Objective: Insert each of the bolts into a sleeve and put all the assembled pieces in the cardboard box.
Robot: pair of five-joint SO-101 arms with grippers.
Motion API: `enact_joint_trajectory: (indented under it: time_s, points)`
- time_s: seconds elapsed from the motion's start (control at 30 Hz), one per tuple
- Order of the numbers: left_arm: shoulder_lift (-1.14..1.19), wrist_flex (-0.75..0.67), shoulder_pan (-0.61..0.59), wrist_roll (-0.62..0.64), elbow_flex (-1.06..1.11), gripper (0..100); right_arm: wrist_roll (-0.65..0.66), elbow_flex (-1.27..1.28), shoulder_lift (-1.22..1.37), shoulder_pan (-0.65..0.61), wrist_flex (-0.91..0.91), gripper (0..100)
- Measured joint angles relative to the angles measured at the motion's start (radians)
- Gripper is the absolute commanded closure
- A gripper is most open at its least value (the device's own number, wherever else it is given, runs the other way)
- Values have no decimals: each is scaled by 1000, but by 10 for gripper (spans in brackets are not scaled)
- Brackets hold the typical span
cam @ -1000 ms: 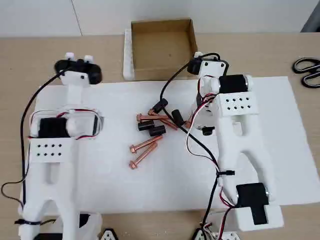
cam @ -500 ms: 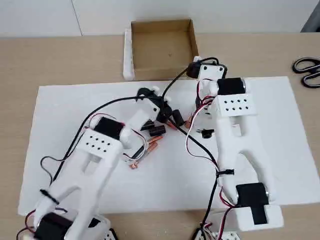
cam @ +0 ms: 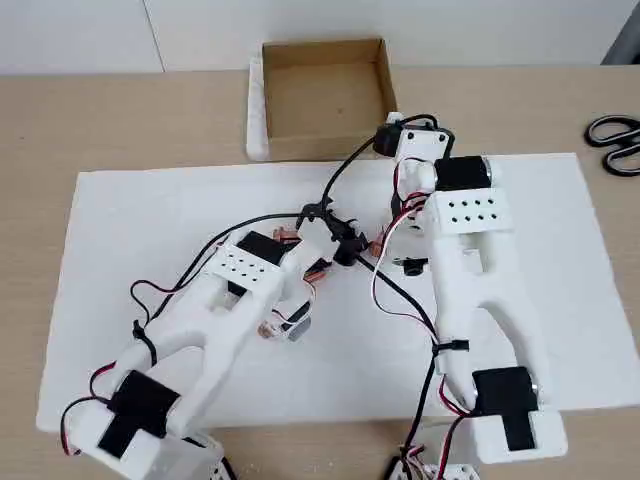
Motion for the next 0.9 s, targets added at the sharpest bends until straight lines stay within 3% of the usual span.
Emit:
enact_joint_trajectory:
  time_s: [0.17, 0.33, 0.67, 0.9]
  points:
    - [46, -9, 2, 0, -18, 855, 0, 0, 0, 0, 0, 977]
    - [55, -9, 6, 0, -25, 991, 0, 0, 0, 2, 0, 977]
    - [43, -9, 20, 0, -23, 990, 0, 0, 0, 0, 0, 977]
    - [-11, 66, 61, 3, -68, 990, 0, 0, 0, 0, 0, 977]
